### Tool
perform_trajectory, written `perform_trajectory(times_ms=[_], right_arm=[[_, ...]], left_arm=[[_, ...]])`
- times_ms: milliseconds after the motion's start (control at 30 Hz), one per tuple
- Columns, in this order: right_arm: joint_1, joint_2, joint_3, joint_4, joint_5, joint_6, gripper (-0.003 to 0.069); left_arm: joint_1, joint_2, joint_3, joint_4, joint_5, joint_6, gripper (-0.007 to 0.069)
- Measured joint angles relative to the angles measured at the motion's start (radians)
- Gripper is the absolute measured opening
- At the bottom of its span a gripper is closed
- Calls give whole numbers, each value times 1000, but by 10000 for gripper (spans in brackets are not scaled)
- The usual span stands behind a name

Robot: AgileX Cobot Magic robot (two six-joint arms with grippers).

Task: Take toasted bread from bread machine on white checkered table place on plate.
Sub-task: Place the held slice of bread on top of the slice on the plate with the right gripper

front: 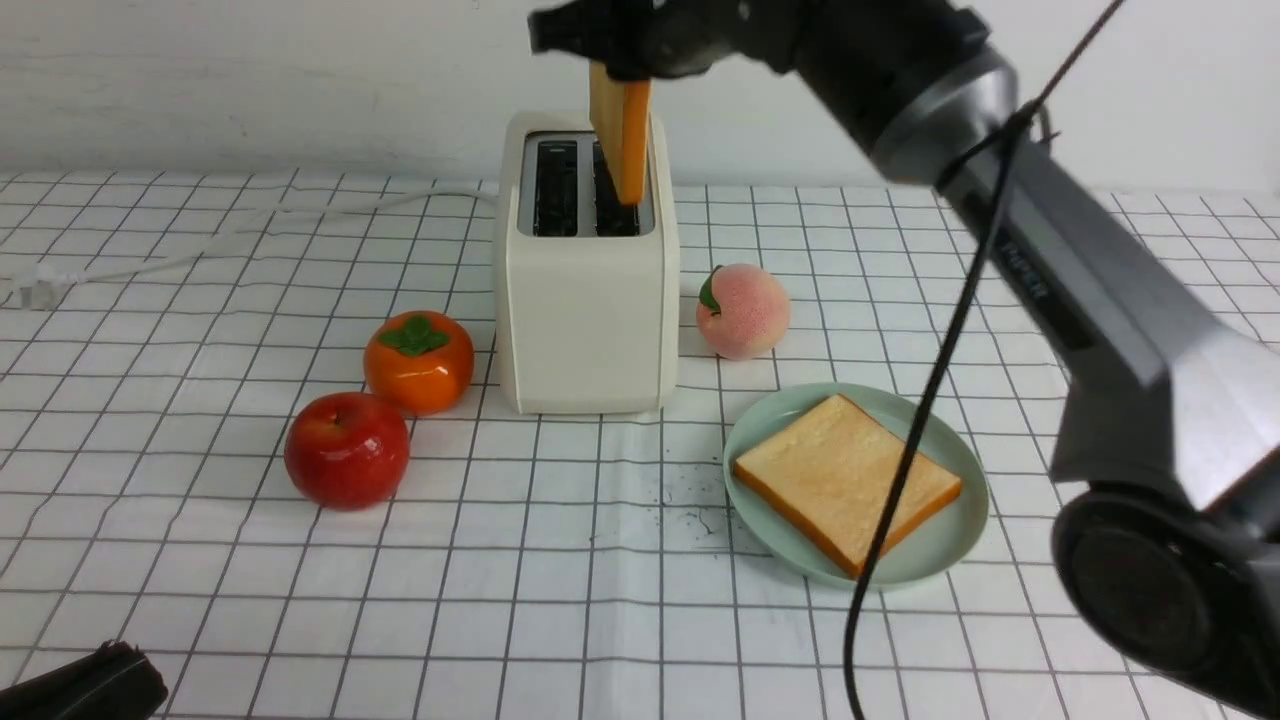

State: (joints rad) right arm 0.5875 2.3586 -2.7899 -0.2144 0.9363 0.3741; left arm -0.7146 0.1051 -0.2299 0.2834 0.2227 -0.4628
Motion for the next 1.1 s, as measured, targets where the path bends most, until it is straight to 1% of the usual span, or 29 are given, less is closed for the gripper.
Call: perform_trajectory(times_ms=[133,267,300,333,400,500,567,633,667,700,733,833,867,900,933,1000,1033,1100], right_arm=[[0,-114,-1,48,41,-53,125],[0,-240,-7,100,192,-153,125],[0,-246,-7,100,203,-157,125],[0,-292,-8,97,290,-191,125],[0,-322,-4,85,326,-212,125],[0,-409,67,73,333,-220,125],[0,-491,172,73,333,-235,125],[-2,-609,353,61,333,-248,125],[-4,-634,371,59,333,-249,125],[-16,-727,504,43,332,-249,125],[-18,-741,544,40,332,-249,125],[-109,-995,954,13,325,-192,125],[-137,-1047,1027,13,308,-175,125],[-174,-1106,1169,27,260,-158,125],[-212,-1152,1276,55,206,-151,125],[-280,-1198,1419,135,124,-161,125],[-322,-1203,1513,239,73,-196,125],[-382,-1173,1597,403,39,-315,125]], left_arm=[[0,0,0,0,0,0,-11],[0,0,0,0,0,0,-8],[0,0,0,0,0,0,-8],[0,0,0,0,0,0,-6],[0,0,0,0,0,0,-5],[0,0,0,0,-2,0,-3],[0,0,0,0,-2,0,-3],[0,0,0,0,-2,-1,-3],[0,0,0,0,-2,-1,-2],[0,0,0,0,-2,-1,-2],[0,0,0,0,-2,-1,-2],[0,0,0,0,-2,-1,-1],[0,0,0,0,-2,-1,0],[0,0,0,0,-2,-1,0],[0,0,0,0,-2,-1,1],[0,0,0,0,-2,-1,2],[0,0,0,0,-2,-1,4],[0,0,0,0,-2,-1,5]])
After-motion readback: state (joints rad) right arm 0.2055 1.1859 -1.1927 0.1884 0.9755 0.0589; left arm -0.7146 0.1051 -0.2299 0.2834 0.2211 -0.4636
